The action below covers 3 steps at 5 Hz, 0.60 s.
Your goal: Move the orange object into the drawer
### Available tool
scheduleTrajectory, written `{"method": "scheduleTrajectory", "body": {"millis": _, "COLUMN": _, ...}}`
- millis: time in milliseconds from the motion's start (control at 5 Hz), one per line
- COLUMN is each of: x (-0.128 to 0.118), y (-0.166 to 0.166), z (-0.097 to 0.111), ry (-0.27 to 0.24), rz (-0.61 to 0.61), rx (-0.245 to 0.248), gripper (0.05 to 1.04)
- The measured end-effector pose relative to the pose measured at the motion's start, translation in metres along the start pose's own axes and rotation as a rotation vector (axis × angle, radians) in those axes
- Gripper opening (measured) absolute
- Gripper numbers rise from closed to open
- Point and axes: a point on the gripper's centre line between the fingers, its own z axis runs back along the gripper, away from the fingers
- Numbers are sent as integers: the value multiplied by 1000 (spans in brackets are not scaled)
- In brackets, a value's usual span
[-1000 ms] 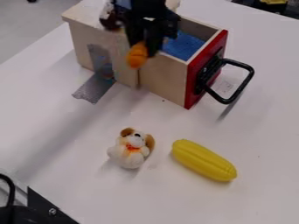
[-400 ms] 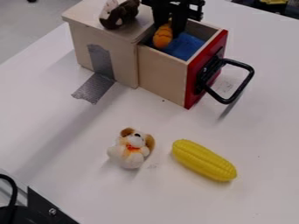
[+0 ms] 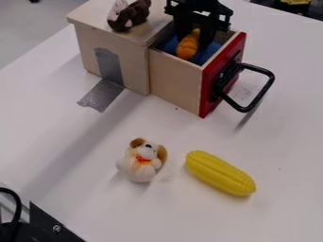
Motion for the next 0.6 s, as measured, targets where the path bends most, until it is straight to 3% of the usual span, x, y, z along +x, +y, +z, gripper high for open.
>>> {"method": "scheduleTrajectory", "body": {"millis": 200, "x": -3, "y": -3, "z": 5, "ry": 10, "rz": -6, "rx": -4, "gripper": 968}}
{"method": "scheduleTrajectory", "body": {"millis": 600, "x": -3, "y": -3, "z": 46, "ry": -60, "rz": -19, "rx": 3, "gripper": 997}}
